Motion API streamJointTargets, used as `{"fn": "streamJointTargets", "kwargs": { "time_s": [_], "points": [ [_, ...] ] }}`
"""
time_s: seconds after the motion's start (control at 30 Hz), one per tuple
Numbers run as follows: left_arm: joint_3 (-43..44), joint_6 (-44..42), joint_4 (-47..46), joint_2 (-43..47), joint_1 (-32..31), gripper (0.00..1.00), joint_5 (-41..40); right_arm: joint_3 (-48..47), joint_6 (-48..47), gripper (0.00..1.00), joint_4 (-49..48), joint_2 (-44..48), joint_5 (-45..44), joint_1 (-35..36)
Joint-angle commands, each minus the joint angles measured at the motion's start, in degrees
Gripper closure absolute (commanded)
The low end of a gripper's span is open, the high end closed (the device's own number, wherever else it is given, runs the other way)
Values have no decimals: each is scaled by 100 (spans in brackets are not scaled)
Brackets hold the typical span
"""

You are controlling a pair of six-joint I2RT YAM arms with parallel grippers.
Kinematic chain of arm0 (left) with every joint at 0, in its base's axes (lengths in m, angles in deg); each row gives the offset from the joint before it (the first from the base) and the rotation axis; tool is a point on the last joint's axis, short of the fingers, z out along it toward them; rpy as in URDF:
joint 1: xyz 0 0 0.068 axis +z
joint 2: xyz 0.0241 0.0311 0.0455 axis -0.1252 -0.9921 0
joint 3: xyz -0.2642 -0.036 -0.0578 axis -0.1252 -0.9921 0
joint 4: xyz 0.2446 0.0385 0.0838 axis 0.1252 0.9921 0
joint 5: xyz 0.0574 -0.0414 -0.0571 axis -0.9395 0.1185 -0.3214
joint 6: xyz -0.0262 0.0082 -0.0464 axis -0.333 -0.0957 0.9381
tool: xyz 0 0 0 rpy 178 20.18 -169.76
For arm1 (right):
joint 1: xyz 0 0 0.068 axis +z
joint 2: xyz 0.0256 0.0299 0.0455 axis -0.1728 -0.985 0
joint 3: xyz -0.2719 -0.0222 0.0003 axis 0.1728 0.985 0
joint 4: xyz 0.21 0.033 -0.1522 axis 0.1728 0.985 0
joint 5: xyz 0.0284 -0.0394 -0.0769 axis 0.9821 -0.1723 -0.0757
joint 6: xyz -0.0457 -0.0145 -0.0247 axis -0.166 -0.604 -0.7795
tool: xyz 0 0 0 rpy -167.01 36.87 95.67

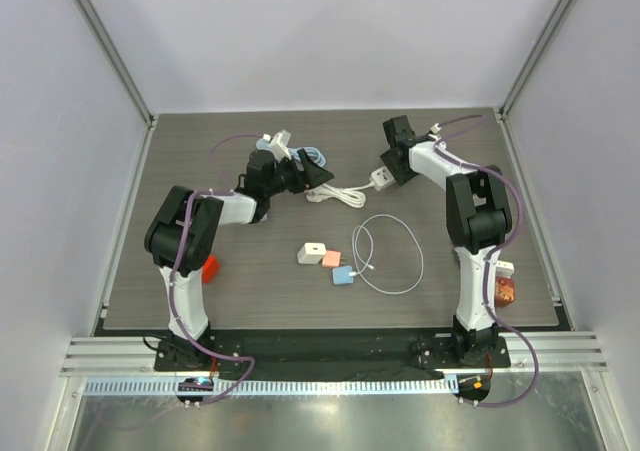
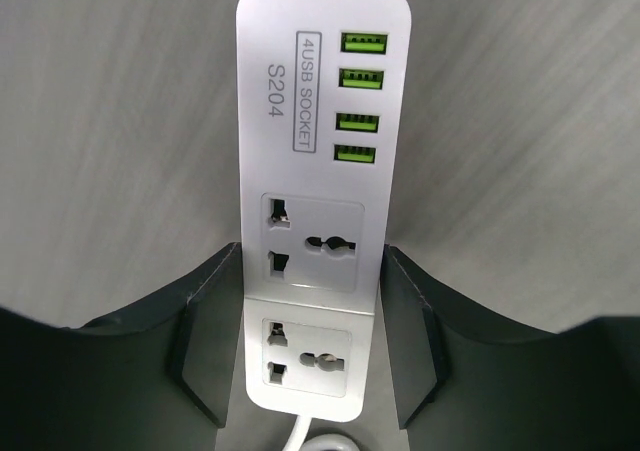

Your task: Pull the plug off the socket

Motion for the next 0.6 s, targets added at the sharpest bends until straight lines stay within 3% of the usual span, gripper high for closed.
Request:
{"fn": "streamJointTargets", "kwargs": {
  "time_s": [0.0,0.13,0.23,0.27,0.4,0.57],
  "points": [
    [19,-126,-290,-78,46,25,-114,-552,378,81,-275,-391,-99,-175],
    [54,-249,-281,-96,46,26,-70,-861,115,73,-398,-541,-240,-219],
    [2,-485,-176,53,46,26,-149,-984,-377,57,-416,-559,-161,-254],
    [-59,-556,-115,106,38,26,-228,-985,-535,42,-424,-516,-134,-254],
    [-130,-794,35,351,-93,26,-395,-652,-1684,9,-389,-138,-38,-280],
    [-96,-1538,481,694,-673,25,-887,-72,-2390,3,321,1185,-448,-324]
  ]
}}
